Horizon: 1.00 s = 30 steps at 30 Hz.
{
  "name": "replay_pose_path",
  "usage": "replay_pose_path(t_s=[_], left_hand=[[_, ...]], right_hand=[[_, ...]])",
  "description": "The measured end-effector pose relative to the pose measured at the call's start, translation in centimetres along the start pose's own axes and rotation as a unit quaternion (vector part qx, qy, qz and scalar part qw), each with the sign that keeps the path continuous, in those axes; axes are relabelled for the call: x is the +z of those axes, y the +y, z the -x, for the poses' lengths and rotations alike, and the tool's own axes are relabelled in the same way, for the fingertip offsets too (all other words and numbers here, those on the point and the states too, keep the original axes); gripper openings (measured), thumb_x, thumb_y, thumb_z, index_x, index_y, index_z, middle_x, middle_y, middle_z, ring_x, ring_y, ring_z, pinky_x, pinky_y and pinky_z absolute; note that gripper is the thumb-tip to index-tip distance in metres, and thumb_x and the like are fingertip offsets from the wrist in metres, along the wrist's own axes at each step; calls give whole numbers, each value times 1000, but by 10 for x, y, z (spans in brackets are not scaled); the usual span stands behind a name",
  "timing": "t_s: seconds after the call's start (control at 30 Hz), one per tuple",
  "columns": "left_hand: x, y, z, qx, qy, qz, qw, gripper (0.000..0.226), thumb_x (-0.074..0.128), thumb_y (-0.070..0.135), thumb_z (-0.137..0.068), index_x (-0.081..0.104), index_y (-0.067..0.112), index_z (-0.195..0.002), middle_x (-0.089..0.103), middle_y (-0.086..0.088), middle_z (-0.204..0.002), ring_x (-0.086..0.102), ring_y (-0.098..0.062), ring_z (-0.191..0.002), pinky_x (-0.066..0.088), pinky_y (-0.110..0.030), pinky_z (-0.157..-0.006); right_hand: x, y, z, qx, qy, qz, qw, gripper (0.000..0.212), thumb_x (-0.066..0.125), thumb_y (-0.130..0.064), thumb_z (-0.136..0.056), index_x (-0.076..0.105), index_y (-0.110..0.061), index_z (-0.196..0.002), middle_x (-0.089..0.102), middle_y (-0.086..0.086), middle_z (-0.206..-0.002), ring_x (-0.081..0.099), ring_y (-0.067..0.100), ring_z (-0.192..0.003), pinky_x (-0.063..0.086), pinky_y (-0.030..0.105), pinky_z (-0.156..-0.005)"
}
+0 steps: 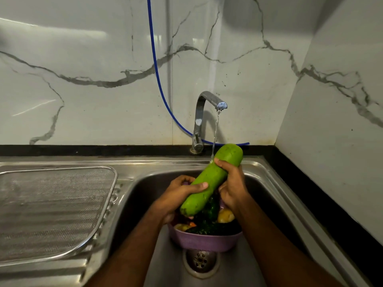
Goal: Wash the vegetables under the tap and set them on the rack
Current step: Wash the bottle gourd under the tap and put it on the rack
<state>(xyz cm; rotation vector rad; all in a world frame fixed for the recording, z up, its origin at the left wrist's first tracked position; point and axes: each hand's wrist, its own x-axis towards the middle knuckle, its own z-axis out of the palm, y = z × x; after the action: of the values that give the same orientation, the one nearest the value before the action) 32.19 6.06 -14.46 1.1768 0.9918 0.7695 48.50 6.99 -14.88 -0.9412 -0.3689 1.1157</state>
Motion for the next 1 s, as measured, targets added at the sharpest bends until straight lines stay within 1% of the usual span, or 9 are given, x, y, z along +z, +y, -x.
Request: replay_pose_path(t_s=[0.13,0.2,0.27,0.4,0.53,0.73,0.8,0.9,1.0], left_hand=[[-2,3,4,-25,-34,20,999,75,96,24,-52,53,4,-110,66,-30,-112,70,-36,-77,61,-48,-66],[-3,-1,0,-1,19,-81,996,80,90,32,-36,57,10,-105,69,-24,-111,70,-33,-87,60,-55,-78],[-6,-8,-5,35,67,-226,971,84,76,47,-31,61,20,-109,71,-10,-108,69,-26,-95,59,-48,-86],[-8,-5,0,63,151,-375,913,85,73,57,-46,54,38,-127,67,-2,-118,65,-27,-107,53,-34,-90],[4,-2,9,110,206,-443,866,60,74,45,-66,48,35,-119,65,-2,-116,64,-34,-108,51,-41,-86],[3,-1,10,177,258,-533,786,62,69,38,-73,43,31,-129,60,-2,-113,65,-31,-102,53,-42,-80],[-2,-2,7,158,241,-500,816,60,71,41,-69,49,34,-124,64,-2,-111,65,-32,-101,51,-39,-79],[-14,-3,0,75,141,-356,921,73,79,45,-49,65,31,-120,72,-2,-108,68,-26,-99,56,-35,-82],[-10,-5,2,-2,19,-153,988,47,85,22,-62,71,17,-107,74,-13,-92,71,-26,-74,62,-46,-69]], right_hand=[[11,12,5,-3,-60,-5,998,72,84,-9,-69,55,-23,-134,68,22,-122,67,43,-107,56,66,-91],[18,14,8,-3,-67,-2,998,65,86,-19,-72,60,-25,-131,70,20,-123,69,41,-109,57,64,-91],[21,11,11,-2,-60,43,997,56,85,-35,-72,65,-29,-124,73,13,-120,72,31,-106,61,56,-87],[22,6,11,12,-35,113,993,28,73,-54,-87,64,-44,-111,68,1,-118,68,31,-108,58,62,-87],[27,6,9,3,-17,101,995,38,65,-55,-94,60,-39,-128,63,5,-127,65,35,-111,62,55,-70],[18,6,-1,85,-50,6,995,65,56,-66,-94,51,-24,-144,58,20,-138,64,41,-117,61,61,-75],[15,6,-3,119,-53,-9,991,71,54,-69,-93,51,-20,-145,61,22,-136,64,42,-116,59,61,-78],[11,0,-4,124,-59,-13,990,70,57,-66,-93,58,-14,-139,70,22,-125,68,40,-110,59,57,-79],[12,-2,-2,89,-59,8,994,64,66,-56,-90,62,-12,-136,73,22,-121,71,38,-110,62,49,-77]])
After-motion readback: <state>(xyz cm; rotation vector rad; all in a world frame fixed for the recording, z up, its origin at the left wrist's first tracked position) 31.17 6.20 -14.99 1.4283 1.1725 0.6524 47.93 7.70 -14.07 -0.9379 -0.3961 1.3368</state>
